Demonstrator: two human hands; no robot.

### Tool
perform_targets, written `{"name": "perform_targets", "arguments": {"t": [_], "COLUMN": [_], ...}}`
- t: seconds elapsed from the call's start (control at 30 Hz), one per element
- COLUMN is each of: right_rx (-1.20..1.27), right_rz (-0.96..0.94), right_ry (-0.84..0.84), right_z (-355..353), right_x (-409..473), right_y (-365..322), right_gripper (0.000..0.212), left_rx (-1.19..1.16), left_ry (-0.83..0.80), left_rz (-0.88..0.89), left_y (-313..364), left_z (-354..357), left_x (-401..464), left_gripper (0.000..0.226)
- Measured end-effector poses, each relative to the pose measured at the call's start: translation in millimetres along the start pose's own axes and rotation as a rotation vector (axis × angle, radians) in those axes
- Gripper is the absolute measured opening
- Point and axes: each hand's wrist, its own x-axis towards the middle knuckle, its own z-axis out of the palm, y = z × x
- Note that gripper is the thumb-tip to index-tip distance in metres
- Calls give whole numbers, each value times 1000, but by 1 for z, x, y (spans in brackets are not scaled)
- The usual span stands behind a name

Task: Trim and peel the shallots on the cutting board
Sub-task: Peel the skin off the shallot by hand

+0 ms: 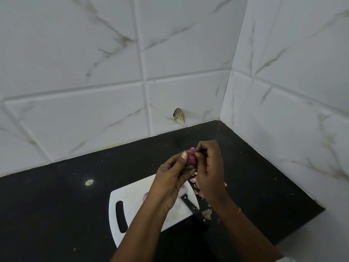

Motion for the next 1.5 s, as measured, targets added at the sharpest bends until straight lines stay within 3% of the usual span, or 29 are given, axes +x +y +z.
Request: {"name": "perform_targets", "arguments": {"t": [0.17,0.37,0.57,0.67,0.77,0.83,0.93,1.17,1.3,1.5], "right_rx": [-126,-88,131,125,84,12,-78,192,129,106], "right_rz": [-77,-12,202,170,264,356,483,473,477,463], "right_ry": [35,-10,9,-38,95,77,-65,-157,-191,-139], "right_z": [1,6,3,2,-1,-3,-5,-6,0,-1], "right_x": [-5,-9,-8,-7,-2,-1,2,7,9,13], "right_y": [6,10,8,3,3,14,23,-10,-14,-15], "right_gripper": [15,17,12,5,6,7,24,13,18,9], "left_rx": [-80,-185,-424,-427,-396,-389,-316,205,402,389], "left_ry": [51,133,214,162,142,126,105,159,245,219], "left_rz": [10,56,-60,-28,-17,-11,19,332,491,504], "left_y": [-5,-12,-11,-11,-11,-9,-8,-7,-9,-12], "left_z": [9,11,9,2,-3,-6,-11,-13,-12,-10], "left_x": [-1,0,7,5,7,9,11,8,8,6], "left_gripper": [37,52,57,56,56,52,51,50,50,45]}}
